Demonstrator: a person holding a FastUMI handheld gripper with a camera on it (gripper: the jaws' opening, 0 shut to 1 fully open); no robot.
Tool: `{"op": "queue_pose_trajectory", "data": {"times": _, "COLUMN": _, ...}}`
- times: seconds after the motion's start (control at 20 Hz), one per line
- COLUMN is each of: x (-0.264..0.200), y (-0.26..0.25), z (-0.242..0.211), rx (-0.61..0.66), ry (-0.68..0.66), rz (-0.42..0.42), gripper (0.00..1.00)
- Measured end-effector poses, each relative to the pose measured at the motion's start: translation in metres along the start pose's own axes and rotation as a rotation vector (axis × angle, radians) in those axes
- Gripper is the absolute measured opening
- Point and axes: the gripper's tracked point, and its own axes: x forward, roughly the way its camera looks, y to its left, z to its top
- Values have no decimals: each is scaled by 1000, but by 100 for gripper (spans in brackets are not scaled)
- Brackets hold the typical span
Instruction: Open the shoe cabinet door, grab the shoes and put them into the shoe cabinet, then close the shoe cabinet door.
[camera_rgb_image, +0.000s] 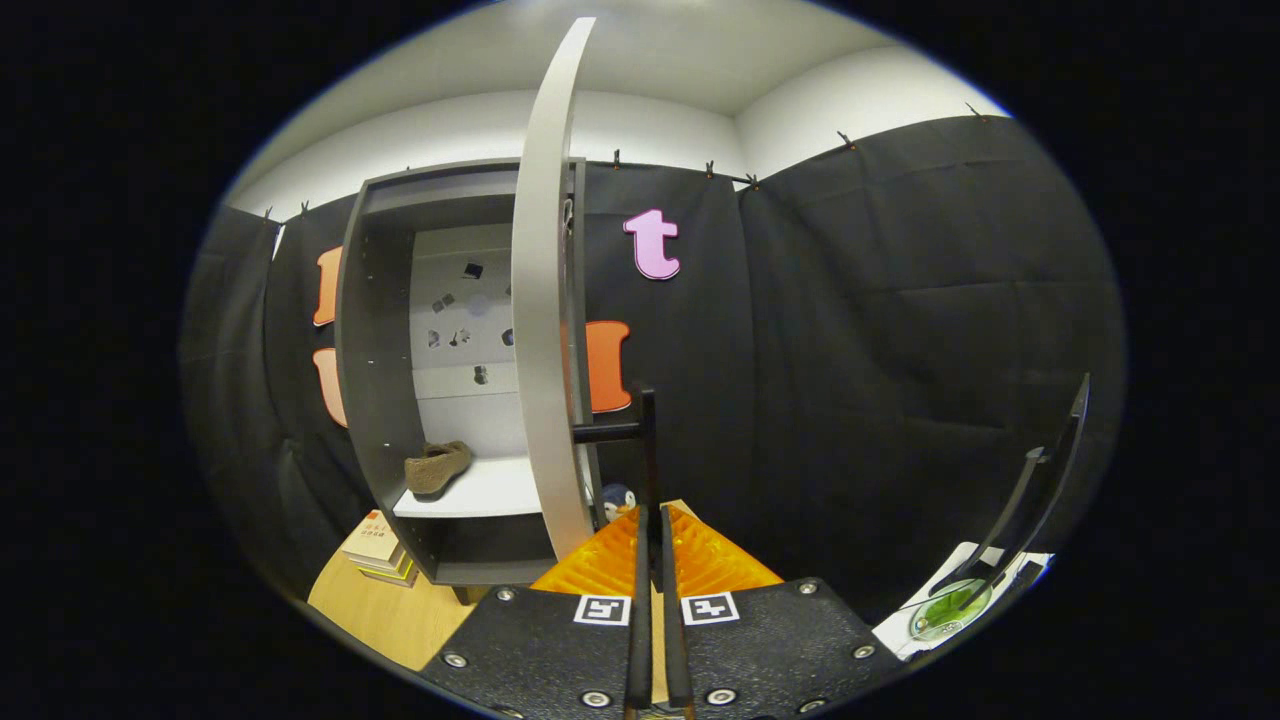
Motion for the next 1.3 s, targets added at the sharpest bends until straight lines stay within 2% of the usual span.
{"op": "queue_pose_trajectory", "data": {"times": 0.35, "x": -8, "y": -21, "z": 1, "rx": -6, "ry": 8, "rz": -69, "gripper": 2}}
{"op": "queue_pose_trajectory", "data": {"times": 0.55, "x": -14, "y": -22, "z": 0, "rx": -6, "ry": 19, "rz": -80, "gripper": 2}}
{"op": "queue_pose_trajectory", "data": {"times": 1.05, "x": -17, "y": -18, "z": -1, "rx": -42, "ry": 21, "rz": -44, "gripper": 1}}
{"op": "queue_pose_trajectory", "data": {"times": 1.3, "x": -18, "y": -15, "z": -9, "rx": -56, "ry": 70, "rz": 7, "gripper": 9}}
